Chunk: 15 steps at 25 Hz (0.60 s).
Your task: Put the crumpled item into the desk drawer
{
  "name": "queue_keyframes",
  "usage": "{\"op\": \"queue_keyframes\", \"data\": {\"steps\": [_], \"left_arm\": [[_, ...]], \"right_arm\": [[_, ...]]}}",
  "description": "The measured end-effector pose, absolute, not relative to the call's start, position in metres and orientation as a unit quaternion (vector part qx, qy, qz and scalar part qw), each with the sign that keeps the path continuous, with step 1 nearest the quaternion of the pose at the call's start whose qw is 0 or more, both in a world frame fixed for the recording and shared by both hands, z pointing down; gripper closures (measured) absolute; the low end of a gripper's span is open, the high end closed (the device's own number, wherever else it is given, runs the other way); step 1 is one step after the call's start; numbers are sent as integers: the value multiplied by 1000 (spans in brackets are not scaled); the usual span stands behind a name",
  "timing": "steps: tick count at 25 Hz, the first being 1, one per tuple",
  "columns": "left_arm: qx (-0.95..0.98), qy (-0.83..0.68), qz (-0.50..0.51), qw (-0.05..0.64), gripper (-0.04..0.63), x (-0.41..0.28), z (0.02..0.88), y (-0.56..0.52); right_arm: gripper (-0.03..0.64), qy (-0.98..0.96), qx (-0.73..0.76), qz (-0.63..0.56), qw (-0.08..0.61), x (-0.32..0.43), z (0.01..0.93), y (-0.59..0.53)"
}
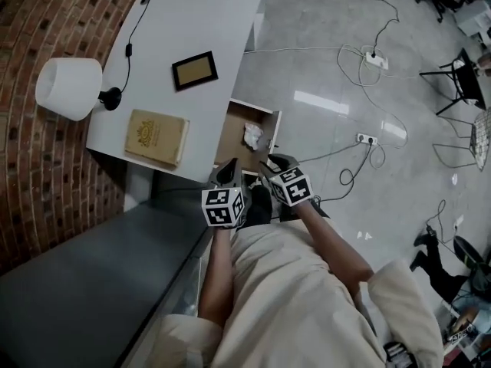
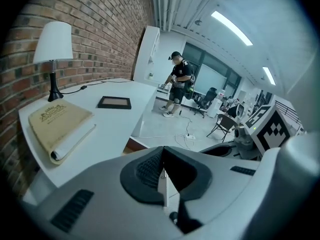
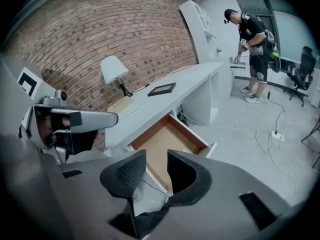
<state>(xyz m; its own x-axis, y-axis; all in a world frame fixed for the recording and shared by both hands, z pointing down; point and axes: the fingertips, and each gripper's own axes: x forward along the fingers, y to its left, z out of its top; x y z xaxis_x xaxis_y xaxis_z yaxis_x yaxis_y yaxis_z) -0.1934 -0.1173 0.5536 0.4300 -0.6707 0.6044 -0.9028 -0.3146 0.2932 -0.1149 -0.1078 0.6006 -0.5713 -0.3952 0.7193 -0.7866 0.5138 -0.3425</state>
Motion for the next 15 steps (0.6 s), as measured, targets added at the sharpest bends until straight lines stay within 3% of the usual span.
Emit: {"op": "queue_keyframes", "data": {"steps": [15], "left_arm": [[782, -535, 215, 235, 578, -126, 500, -54]], "right_arm": [[461, -864, 305, 286, 281, -54, 546, -55]]}}
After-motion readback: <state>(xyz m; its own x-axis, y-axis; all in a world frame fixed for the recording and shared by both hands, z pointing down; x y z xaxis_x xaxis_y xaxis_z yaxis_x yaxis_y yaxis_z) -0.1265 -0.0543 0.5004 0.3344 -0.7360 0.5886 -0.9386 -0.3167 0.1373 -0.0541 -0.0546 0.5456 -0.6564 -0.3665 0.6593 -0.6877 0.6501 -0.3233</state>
